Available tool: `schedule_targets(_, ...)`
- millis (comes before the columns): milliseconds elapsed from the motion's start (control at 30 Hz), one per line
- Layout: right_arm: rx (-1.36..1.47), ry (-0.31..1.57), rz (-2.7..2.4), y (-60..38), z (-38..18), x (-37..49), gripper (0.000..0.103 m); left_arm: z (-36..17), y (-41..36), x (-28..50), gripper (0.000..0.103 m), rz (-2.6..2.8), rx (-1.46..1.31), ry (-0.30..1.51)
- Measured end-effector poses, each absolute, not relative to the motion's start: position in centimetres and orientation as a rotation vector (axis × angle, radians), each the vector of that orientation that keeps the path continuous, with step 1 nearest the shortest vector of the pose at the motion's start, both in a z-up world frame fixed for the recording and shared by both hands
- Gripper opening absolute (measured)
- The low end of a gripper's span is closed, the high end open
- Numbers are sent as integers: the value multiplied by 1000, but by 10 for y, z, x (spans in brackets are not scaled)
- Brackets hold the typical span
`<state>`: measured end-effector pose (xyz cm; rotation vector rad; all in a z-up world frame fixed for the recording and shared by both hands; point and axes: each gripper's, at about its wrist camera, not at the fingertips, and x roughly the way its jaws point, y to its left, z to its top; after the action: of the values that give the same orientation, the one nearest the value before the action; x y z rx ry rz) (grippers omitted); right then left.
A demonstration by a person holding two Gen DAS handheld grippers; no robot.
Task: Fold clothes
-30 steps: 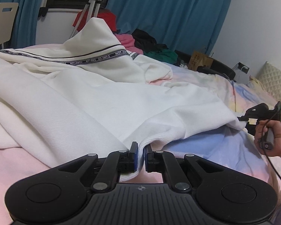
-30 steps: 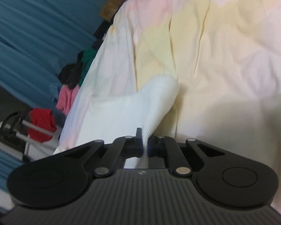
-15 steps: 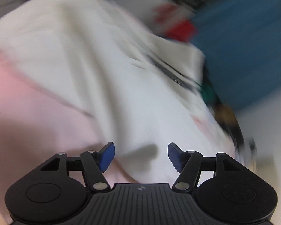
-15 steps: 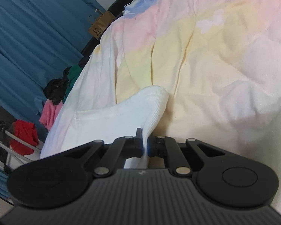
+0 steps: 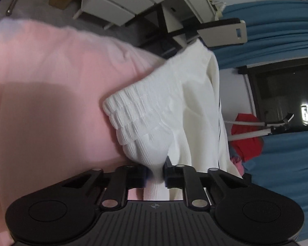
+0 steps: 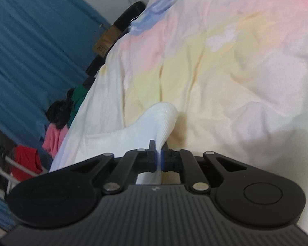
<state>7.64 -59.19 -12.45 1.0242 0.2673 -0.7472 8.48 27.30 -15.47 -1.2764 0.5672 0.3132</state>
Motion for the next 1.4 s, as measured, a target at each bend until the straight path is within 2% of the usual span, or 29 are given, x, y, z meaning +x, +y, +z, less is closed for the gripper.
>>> schedule_targets(200, 1023, 226, -828, -596, -119, 52, 6, -94, 293, 64, 8, 333, -1156, 521)
schedule_targets(300, 990, 203, -871, -593, -108, 38, 5, -78, 309, 51, 8, 288, -1172, 591)
schedule_targets(400, 959, 206, -933, -591, -100, 25, 5, -67, 318, 38, 8, 291, -1077, 694)
schedule_targets(600, 1001, 348, -1003, -598, -119, 18, 6, -79, 329, 38, 7, 344, -846, 873)
schedule_targets(700, 1025, 384, -1007, -602, -124, 19, 8, -83, 328, 40, 9, 324, -804, 895)
schedule_targets(800, 1003, 400, -1017, -600, -119, 23, 13, -76, 320, 35, 21, 303, -731, 891)
schedule_targets(833, 998, 403, -1020, -598, -116, 24, 15, -72, 317, 33, 31, 299, -695, 889)
schedule_targets(867, 993, 405, -1023, -597, -114, 25, 24, -69, 315, 31, 38, 295, -658, 887)
schedule_targets(900, 983, 405, -1023, -595, -110, 26, 39, -66, 311, 33, 52, 288, -616, 883)
schedule_targets(933, 941, 386, -1006, -588, -100, 27, 48, -59, 306, 32, 62, 286, -565, 873)
schedule_targets(967, 900, 368, -989, -582, -90, 29, 64, -51, 298, 29, 70, 299, -500, 849)
schedule_targets(1000, 858, 349, -971, -575, -80, 30, 68, -42, 290, 24, 75, 316, -430, 820)
schedule_targets(1033, 816, 331, -954, -568, -69, 32, 68, -33, 282, 19, 84, 324, -374, 785)
schedule_targets(1067, 774, 312, -936, -562, -59, 34, 68, -25, 274, 14, 87, 314, -341, 750)
schedule_targets(1233, 600, 228, -799, -520, -9, 42, 68, 10, 225, 5, 94, 219, -265, 626)
schedule_targets(1400, 519, 240, -481, -462, 23, 51, 68, 33, 154, 10, 96, 80, -228, 536)
